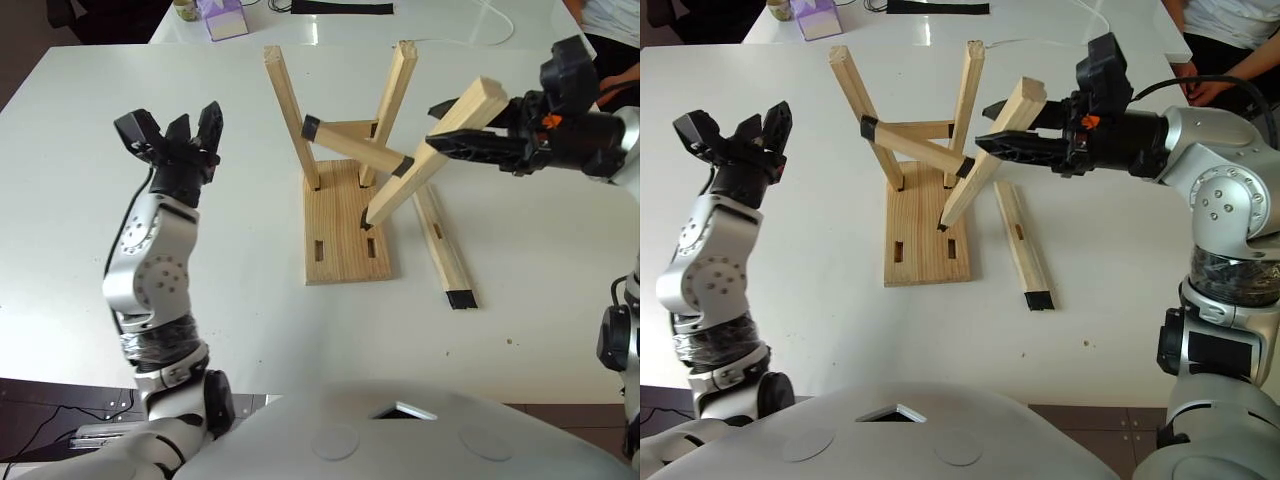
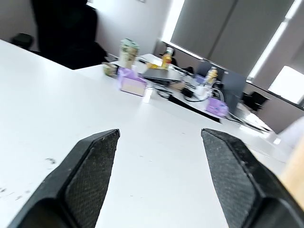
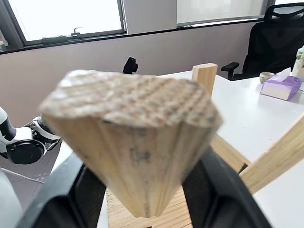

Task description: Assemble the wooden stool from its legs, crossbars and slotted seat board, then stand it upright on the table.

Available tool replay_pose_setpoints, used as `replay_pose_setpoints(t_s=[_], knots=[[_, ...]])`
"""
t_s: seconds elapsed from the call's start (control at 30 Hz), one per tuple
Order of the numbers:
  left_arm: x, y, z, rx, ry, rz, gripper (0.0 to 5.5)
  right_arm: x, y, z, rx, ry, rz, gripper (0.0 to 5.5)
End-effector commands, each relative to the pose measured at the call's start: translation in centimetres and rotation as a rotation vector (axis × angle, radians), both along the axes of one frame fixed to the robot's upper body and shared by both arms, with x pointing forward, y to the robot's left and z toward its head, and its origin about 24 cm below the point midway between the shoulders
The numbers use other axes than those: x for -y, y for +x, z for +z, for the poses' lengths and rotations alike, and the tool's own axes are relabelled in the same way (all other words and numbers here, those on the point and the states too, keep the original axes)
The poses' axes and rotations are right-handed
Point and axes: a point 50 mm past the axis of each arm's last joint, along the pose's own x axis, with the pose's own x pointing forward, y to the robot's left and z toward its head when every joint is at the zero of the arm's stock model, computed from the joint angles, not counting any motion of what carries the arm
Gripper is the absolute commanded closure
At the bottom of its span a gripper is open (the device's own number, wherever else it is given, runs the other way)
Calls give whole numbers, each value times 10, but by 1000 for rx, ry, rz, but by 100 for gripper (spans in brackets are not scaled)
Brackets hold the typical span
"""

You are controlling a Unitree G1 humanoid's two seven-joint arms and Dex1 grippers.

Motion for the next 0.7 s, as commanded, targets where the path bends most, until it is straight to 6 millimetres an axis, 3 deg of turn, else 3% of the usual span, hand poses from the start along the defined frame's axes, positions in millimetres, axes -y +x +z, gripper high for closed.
replay_pose_setpoints(t_s=[0.03, 0.47, 0.7], knots=[[-4, -6, -1, -27, -21, 216, 230, -2, -7, -4, 23, -75, 64, 345], [-13, -3, 0, 3, -11, 275, 230, 5, 4, -20, 24, -143, 58, 346], [-3, -1, 2, 32, -12, 237, 230, -8, 18, -11, 72, -153, 86, 346]])
